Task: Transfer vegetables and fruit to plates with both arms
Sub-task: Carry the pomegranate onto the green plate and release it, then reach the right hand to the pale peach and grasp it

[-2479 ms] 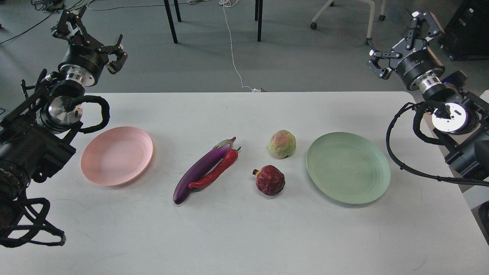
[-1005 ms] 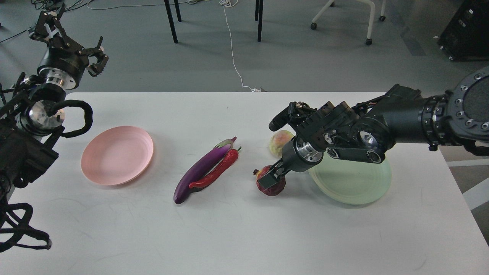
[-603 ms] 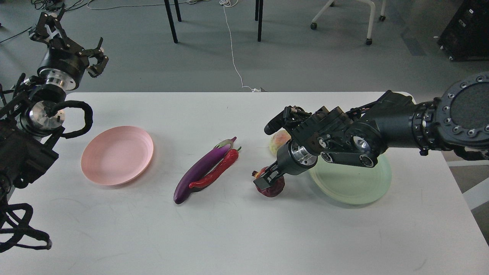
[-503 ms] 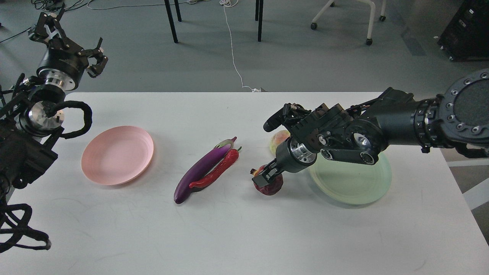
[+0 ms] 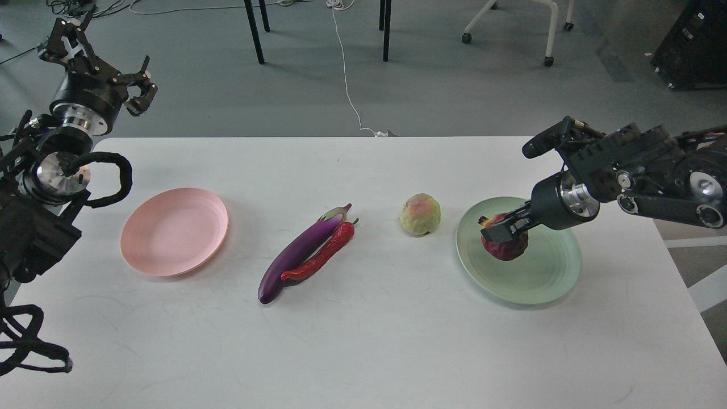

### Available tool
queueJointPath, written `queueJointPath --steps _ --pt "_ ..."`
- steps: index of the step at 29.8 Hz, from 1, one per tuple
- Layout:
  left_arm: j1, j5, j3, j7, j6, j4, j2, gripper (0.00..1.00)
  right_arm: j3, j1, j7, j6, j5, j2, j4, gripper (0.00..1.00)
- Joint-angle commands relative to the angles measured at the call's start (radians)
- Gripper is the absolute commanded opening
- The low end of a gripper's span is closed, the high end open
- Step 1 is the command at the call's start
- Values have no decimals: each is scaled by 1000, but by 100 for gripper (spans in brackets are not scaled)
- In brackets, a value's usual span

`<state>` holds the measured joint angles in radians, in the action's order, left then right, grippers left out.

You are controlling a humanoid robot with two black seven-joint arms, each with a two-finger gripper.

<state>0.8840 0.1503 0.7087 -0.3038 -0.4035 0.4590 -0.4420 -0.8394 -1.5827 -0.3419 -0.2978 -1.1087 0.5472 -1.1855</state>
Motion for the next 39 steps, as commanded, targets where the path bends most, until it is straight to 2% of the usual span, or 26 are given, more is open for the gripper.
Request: queueJointPath --steps 1,2,5,8,11,16,18,22,30,35,39 --pt "0 0 0 0 3 1 3 98 0 49 0 2 -33 57 -17 52" --pt "0 0 0 0 3 1 5 98 0 61 0 2 -33 63 -23 56" --pt "0 0 0 0 5 1 3 98 8 88 1 5 -33 74 -26 78" --pt "1 0 0 -1 3 1 2 98 25 90 3 6 -31 77 -23 92" --pt "0 0 0 -2 2 1 0 98 63 89 3 8 -22 77 -22 97" --pt "0 0 0 -3 0 1 -7 98 150 84 3 12 -14 53 13 97" --pt "0 0 0 -3 0 1 -7 98 180 87 4 14 -11 8 67 98" --pt "0 0 0 -2 3 3 -3 98 195 95 3 32 36 -156 174 97" --pt "0 -1 -2 -2 2 3 5 98 180 128 4 39 52 -329 276 94" --pt "-5 0 -2 -2 0 3 5 98 175 167 6 42 52 -398 382 91" --pt "-5 -1 -2 0 0 1 3 98 174 170 23 42 52 -428 408 90"
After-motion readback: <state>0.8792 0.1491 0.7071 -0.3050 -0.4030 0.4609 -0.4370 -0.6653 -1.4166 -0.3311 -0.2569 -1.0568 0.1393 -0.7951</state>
